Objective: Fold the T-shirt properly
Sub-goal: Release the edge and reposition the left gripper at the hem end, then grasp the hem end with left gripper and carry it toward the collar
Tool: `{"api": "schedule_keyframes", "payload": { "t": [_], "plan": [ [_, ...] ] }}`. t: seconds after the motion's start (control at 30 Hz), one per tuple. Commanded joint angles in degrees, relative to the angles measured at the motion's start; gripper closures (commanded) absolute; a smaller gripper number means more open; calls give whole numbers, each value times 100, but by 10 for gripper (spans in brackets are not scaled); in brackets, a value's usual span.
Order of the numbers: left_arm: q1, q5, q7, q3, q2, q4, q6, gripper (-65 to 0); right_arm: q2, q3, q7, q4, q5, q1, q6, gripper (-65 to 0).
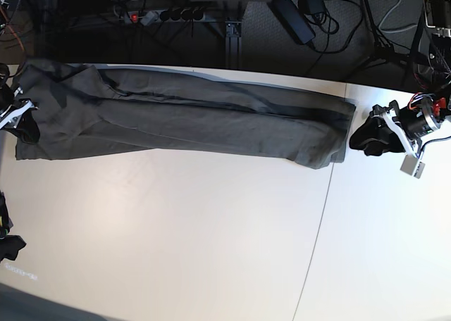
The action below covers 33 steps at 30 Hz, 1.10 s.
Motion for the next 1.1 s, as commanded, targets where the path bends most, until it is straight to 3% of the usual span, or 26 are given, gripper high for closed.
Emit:
{"api": "schedule_keyframes", "payload": {
  "t": [0.0, 0.07, 0.2, 0.47, 1.07],
  "plan": [
    [-44, 74, -229, -50, -81, 81, -104, -364, 79, 66, 136, 33, -11, 31, 361, 0],
    [-26, 396, -470, -50, -7, 63, -104, -367, -17, 66, 155, -96, -57, 31, 361, 0],
    [-11, 337, -535, -50, 92, -22, -104, -443, -109, 66, 175, -315, -55, 28, 361, 0],
    [131, -240, -232, -50, 157, -33, -104, -444, -157, 66, 175, -376, -55, 31, 363, 0],
    [129, -15, -264, -33, 590, -575, -104, -443, -160, 61, 170, -376, -52, 28, 363, 0]
  ]
}}
